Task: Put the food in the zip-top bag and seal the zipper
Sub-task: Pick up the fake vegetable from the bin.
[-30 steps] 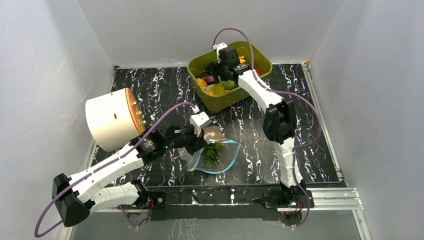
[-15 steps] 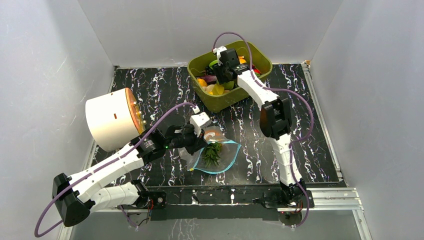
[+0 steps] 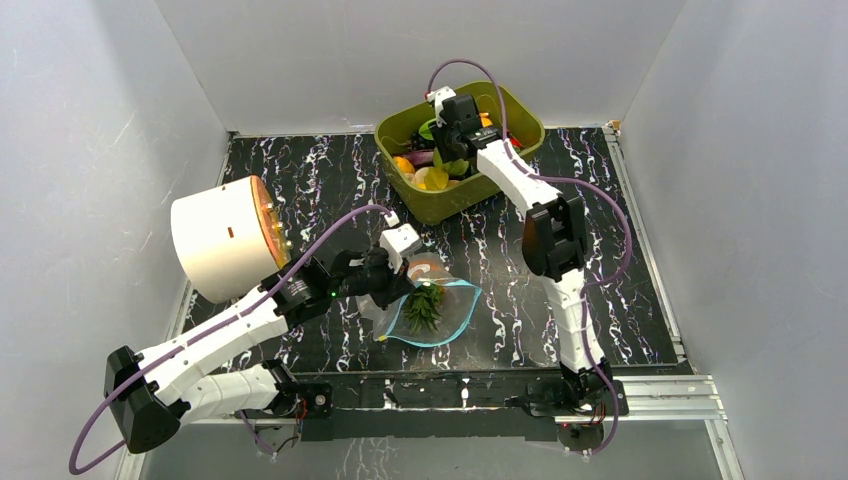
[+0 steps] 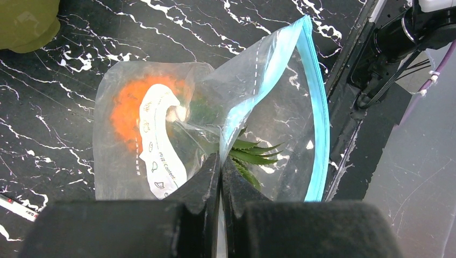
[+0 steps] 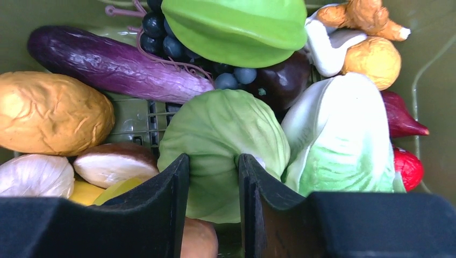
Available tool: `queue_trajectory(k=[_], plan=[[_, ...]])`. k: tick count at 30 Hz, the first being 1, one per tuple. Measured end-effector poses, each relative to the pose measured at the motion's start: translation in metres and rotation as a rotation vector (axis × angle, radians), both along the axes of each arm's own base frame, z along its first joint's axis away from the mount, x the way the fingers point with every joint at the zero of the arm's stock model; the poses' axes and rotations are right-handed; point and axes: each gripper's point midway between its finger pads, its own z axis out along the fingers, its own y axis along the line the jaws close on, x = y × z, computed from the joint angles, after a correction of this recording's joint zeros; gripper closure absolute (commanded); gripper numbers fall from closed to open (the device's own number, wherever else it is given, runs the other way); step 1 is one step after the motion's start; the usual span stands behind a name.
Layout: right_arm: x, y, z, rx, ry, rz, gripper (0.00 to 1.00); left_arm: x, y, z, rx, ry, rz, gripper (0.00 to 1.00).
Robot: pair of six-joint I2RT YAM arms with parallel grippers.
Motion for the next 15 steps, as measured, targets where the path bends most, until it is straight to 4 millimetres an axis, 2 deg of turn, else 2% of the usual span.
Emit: queue_trajectory(k=[4,15], plan=[[0.001,-0.001,0.016,0.012,-0.035,-0.004,0.95,0.0,0.0,0.0,0.001,-0.001,0.002,1.0],[-0.011,-0.008,0.081,0.063,-0.144,-0.016,0.99,0.008,0.005,0.0,0.012,-0.015,0.056,1.0]])
